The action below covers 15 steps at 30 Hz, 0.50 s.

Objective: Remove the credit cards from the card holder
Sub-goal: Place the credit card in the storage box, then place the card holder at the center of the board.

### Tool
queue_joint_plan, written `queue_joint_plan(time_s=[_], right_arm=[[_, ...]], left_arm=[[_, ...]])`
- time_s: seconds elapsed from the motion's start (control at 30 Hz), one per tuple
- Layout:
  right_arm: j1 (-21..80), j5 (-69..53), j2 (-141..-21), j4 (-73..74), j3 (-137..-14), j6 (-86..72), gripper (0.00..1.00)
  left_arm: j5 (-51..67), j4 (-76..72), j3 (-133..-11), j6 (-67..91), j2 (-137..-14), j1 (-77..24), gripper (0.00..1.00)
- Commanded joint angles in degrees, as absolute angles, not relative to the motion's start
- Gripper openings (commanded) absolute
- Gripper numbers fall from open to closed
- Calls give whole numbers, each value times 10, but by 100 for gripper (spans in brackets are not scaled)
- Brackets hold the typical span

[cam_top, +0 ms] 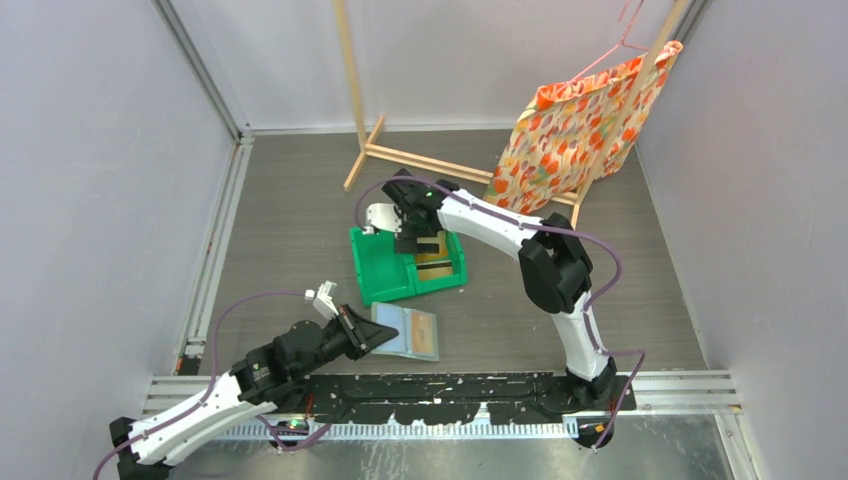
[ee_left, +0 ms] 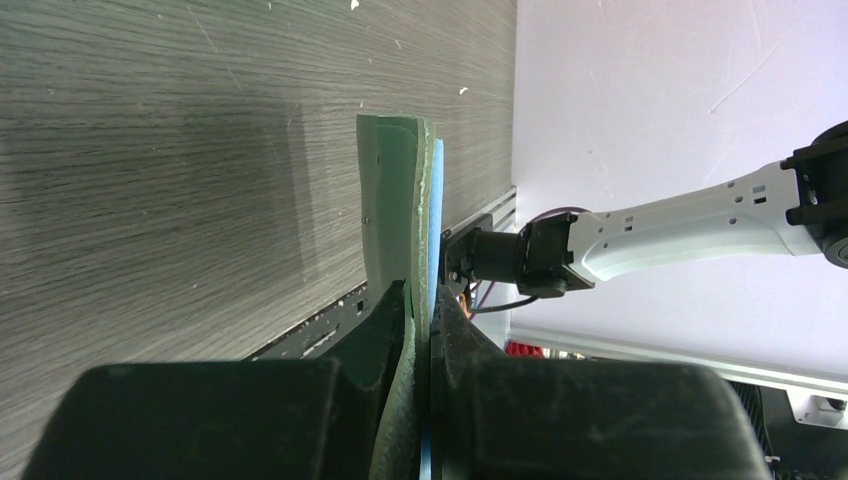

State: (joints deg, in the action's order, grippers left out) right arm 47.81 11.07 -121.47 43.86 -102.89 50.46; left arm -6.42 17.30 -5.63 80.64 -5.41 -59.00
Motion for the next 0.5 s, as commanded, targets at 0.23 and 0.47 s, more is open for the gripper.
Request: queue_joint_plan(time_s=[0.23, 0.47], right_arm=[[481, 104, -1106, 420, -1010, 451, 100], [481, 147, -1051, 404, -992, 331, 100]], left_arm=[[-62, 157, -51, 801, -87, -589, 1], [-57, 123, -56, 787, -126, -590, 0]])
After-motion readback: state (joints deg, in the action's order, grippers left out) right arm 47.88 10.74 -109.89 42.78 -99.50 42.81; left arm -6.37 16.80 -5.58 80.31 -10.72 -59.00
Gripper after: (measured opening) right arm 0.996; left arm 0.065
